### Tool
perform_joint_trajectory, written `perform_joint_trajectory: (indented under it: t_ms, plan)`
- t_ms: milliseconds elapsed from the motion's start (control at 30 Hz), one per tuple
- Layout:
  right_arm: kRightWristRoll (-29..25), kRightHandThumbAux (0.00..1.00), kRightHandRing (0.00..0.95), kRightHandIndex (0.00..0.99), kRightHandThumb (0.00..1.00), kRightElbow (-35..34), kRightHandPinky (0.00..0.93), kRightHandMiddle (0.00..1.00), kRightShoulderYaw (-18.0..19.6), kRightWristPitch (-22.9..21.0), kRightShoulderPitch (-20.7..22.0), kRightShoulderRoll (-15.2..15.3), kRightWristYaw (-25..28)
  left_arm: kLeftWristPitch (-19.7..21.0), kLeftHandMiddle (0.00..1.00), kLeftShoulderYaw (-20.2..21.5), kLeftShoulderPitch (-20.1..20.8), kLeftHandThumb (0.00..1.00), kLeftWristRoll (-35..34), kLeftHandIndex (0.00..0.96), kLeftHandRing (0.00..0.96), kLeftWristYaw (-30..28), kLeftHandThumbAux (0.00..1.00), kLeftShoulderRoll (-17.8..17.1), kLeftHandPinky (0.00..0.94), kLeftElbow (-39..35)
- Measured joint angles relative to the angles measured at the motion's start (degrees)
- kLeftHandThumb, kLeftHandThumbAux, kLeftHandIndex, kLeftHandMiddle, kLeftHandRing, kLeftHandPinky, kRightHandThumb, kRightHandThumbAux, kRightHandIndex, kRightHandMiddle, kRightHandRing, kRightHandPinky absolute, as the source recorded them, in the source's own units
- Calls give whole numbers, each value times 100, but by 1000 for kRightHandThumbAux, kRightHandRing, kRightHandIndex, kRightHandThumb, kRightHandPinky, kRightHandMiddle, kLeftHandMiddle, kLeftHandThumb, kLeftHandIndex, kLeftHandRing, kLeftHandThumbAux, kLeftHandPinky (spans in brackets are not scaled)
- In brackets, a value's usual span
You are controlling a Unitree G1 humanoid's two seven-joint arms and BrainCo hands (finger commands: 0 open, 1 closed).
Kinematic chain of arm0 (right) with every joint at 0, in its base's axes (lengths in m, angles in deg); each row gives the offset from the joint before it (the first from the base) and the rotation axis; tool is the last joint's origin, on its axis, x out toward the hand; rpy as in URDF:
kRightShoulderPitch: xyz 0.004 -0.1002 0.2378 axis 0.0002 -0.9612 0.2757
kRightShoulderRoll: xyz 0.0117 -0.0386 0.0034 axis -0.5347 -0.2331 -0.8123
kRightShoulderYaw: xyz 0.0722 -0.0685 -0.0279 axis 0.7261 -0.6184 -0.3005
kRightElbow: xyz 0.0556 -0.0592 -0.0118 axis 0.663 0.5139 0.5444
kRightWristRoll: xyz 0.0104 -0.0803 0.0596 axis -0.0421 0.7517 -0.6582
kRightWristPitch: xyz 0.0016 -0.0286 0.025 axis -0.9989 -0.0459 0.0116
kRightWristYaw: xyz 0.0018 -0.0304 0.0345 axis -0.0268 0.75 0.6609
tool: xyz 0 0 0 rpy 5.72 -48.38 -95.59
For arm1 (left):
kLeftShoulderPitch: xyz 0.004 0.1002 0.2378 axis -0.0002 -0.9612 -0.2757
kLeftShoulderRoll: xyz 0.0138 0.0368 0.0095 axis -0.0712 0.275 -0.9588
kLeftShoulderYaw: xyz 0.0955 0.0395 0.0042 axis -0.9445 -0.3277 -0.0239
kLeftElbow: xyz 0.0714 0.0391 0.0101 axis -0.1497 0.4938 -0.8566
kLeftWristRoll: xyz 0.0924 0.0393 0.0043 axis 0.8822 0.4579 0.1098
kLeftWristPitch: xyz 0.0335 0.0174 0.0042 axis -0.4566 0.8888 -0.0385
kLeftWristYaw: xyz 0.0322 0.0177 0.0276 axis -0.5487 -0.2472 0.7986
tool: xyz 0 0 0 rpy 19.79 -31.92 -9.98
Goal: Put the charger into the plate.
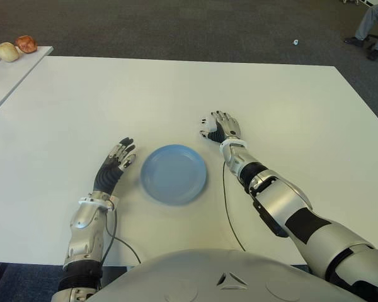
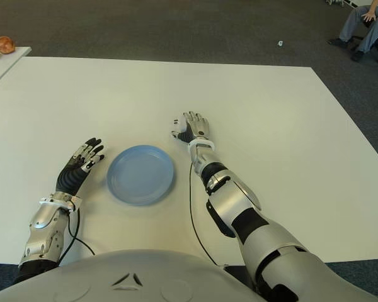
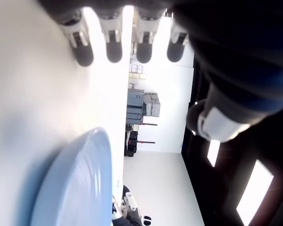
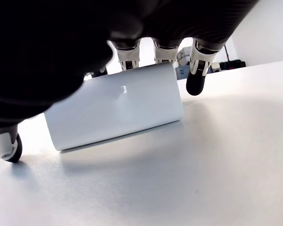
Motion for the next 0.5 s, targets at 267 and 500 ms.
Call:
perform_joint_trajectory:
  t_ms: [267, 500]
  plan:
    - [208, 426, 0, 0, 140, -117, 0, 10, -284, 18, -34, 126, 103, 88, 25, 70, -95, 0, 1, 10, 14, 0, 576, -7, 31, -123]
    - [482, 454, 0, 0, 88, -408, 0, 27, -701, 206, -109, 424, 138, 101, 23, 95, -104, 0, 16, 11, 12, 1, 578, -7, 30, -137]
